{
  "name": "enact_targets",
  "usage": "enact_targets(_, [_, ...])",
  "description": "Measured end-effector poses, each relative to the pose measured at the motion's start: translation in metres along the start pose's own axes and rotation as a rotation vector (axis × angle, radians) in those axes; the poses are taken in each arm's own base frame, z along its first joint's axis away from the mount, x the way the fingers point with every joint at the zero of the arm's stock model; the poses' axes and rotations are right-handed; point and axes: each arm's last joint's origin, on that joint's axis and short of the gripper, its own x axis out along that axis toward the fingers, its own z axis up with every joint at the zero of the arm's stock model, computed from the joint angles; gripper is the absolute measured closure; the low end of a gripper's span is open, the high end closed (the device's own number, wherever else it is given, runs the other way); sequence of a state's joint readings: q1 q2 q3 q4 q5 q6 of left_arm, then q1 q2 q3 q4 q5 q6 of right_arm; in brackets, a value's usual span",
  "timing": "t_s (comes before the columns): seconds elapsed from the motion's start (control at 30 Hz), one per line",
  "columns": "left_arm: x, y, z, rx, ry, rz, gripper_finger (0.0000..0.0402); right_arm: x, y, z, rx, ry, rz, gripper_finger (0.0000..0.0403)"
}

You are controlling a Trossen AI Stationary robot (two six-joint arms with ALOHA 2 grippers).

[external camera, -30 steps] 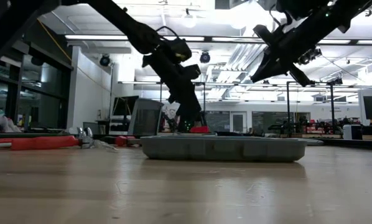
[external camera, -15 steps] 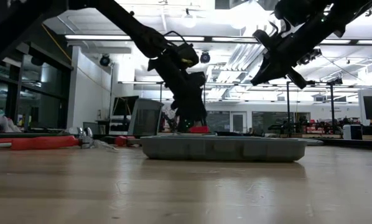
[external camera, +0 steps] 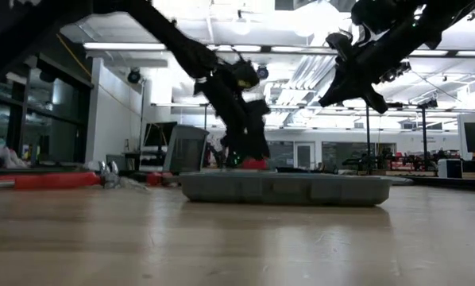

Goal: Prefit tool cases
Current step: Put the orange screwdriver into the gray tool box

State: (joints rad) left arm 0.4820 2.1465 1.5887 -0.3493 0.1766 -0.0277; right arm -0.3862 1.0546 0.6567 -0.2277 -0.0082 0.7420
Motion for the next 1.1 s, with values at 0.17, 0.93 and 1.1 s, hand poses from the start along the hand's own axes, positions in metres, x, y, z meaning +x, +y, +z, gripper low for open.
enact_targets(0.17, [-0.005, 0.002, 0.009, -0.019, -0.034, 0.021, 0.0213, 0.000, 0.000, 0.000, -0.022, 0.001, -0.002, 0.0403])
enact_targets(0.93, [-0.103, 0.016, 0.027, -0.052, 0.210, -0.135, 0.0248, 0.073, 0.013, 0.069, -0.315, 0.214, 0.073, 0.0403])
enact_targets(1.1, [-0.135, 0.019, 0.014, -0.069, 0.186, -0.123, 0.0275, 0.099, 0.031, 0.102, -0.664, 0.279, 0.216, 0.0403])
